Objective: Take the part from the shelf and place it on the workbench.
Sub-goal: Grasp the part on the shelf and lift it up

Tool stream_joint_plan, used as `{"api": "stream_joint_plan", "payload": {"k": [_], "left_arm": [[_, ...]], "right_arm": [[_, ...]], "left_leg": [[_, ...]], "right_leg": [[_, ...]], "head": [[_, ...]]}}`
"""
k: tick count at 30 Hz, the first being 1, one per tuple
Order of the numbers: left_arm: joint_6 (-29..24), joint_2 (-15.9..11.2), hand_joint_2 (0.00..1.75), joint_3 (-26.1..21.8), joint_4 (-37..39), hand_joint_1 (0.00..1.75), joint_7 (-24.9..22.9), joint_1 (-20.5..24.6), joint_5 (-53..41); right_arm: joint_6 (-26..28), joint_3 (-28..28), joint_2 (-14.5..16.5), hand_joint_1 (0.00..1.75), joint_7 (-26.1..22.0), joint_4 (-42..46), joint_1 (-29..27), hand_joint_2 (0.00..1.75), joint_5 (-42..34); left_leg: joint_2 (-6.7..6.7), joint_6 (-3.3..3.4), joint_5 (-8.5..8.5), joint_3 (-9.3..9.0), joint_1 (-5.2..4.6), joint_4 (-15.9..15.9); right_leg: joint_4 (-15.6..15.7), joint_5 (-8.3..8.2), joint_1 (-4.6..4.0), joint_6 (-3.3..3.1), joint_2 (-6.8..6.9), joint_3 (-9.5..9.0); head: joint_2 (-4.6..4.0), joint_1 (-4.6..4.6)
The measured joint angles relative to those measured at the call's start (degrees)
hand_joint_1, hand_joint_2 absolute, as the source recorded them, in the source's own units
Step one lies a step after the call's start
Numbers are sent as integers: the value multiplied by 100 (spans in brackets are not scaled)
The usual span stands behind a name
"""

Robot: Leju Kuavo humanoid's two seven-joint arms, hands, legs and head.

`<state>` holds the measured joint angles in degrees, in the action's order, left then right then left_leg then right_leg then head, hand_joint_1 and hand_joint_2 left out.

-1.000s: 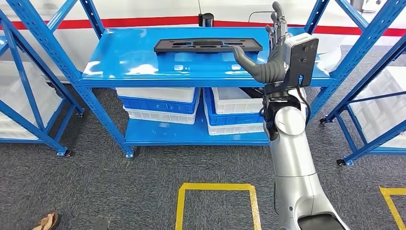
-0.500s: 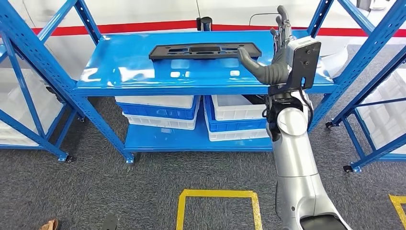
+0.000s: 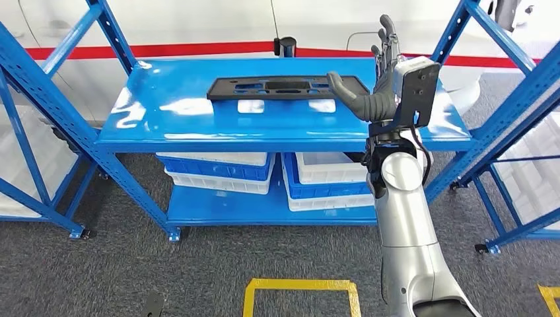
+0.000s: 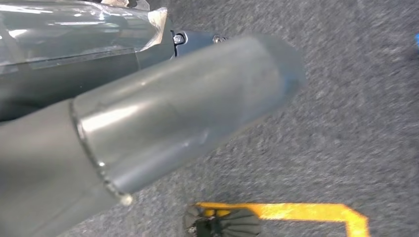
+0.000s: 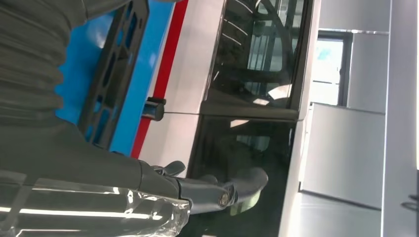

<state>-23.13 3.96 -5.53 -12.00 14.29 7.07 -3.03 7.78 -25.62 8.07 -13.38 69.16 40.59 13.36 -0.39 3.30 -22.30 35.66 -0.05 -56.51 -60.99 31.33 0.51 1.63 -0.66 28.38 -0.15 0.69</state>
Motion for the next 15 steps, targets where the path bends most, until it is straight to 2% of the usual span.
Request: {"api": "stream_joint_plan", "payload": {"k": [3,4,5,6,8,9,10,11,12,13,15], "left_arm": [[2,2,0,1,0,0,-2,12,-3],[2,5,0,2,0,0,-2,7,-3],[3,10,0,2,0,0,-2,4,-3],[3,14,0,2,0,0,-2,1,-3],[7,15,0,3,3,0,-3,0,-12],[14,14,0,7,6,0,-10,2,-26],[23,14,0,20,9,0,-21,6,-51],[37,14,0,42,11,0,-34,10,-85],[56,14,0,73,11,0,-56,16,-121],[76,9,0,105,10,0,-75,25,-158],[119,8,0,159,10,0,-114,62,-221]], "right_arm": [[0,3,-24,0,-1,-1,-38,175,-1],[0,5,-35,0,0,-2,-59,175,-1],[0,8,-45,0,0,-2,-73,175,-1],[0,9,-51,0,0,-2,-80,175,-1],[0,8,-69,0,0,-8,-88,175,-1],[0,7,-79,0,1,-12,-90,175,2],[3,9,-87,0,3,-14,-96,175,11],[12,14,-93,0,6,-12,-99,175,25],[24,22,-94,0,9,2,-102,175,45],[37,32,-94,0,11,24,-107,175,67],[52,44,-94,0,9,73,-111,175,100]], "left_leg": [[-18,50,-124,-127,0,4],[-33,48,-180,-180,0,3],[-51,38,-239,-247,-1,2],[-66,23,-302,-326,0,1],[-86,-22,-440,-473,-9,-10],[-94,-51,-504,-524,-18,-12],[-100,-84,-553,-557,-26,-11],[-105,-113,-579,-591,-33,-29],[-106,-139,-587,-587,-29,-47],[-93,-161,-580,-554,-20,-126],[-59,-215,-584,-307,9,-548]], "right_leg": [[-1006,306,13,-4,4,742],[-1147,400,15,0,4,941],[-1091,402,17,22,5,1042],[-844,270,23,67,7,1050],[-96,-317,38,177,27,939],[180,-569,35,170,44,876],[336,-748,24,125,54,834],[377,-812,20,48,62,811],[383,-802,23,-36,54,767],[395,-805,39,-90,43,728],[413,-752,76,-184,32,631]], "head": [[0,-6],[0,-6],[0,-10],[0,-9],[0,-16],[0,-22],[0,-22],[0,-26],[0,-25],[0,-22],[0,-10]]}}
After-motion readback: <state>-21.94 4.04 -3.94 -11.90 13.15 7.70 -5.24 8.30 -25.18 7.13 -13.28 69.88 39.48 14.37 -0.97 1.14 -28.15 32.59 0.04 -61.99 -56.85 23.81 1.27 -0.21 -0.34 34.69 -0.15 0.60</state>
